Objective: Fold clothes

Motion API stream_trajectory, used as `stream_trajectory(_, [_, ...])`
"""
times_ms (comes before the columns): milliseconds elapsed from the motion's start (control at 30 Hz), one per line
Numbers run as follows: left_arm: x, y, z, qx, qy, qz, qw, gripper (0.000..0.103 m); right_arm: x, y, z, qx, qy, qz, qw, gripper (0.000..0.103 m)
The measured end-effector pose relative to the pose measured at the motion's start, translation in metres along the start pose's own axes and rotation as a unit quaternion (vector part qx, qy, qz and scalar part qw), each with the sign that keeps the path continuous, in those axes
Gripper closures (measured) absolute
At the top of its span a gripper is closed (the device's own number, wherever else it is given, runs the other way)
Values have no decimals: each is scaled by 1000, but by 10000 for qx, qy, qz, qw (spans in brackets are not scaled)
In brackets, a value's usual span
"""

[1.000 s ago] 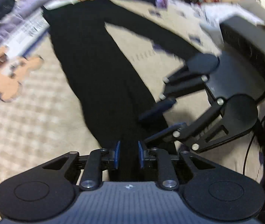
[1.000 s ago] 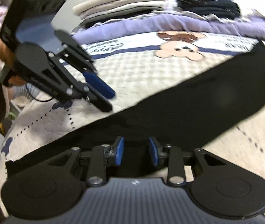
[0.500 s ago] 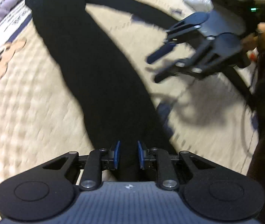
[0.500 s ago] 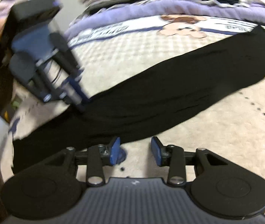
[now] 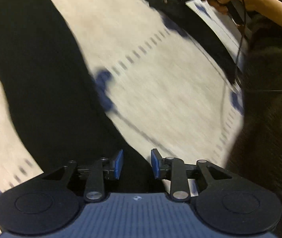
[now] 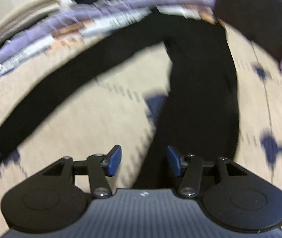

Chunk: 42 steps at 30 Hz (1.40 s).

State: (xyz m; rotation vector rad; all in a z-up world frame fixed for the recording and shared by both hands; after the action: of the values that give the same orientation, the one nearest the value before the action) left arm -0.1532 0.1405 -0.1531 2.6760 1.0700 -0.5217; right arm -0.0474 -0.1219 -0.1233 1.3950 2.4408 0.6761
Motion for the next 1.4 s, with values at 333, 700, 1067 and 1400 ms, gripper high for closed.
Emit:
stream_trajectory(333, [-88, 89, -60, -1970, 1519, -903, 9643, 43, 16, 15, -88, -633, -561, -27, 9964, 8])
stream_trajectory(700, [-119, 119, -98, -2842, 3118, -2021, 8839, 4, 10, 63, -163, -1358, -1111, 667, 9822, 0])
stream_trajectory(1067, [-136, 120, -87, -2328, 3616, -2739, 8602, 1, 14, 54, -181, -916, -1161, 1043, 9835, 0])
stream_trajectory(1400, [-164, 120, -109, -2307, 3423, -3051, 8582, 1, 13, 54, -215, -946, -1270, 1265, 9792, 0])
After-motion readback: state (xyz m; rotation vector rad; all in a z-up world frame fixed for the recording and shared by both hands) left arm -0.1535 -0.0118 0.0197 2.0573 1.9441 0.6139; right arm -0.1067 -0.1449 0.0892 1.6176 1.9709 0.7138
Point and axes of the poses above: each gripper's, at about its wrist camera, not at the fingertips, and z roughly the way its jaws point, x to its left, y to its top, the point moved 7 cm from there along z, roughly the way its jaws point, and after that the axes turned 7 degrees about -z, right-handed, at the moved point
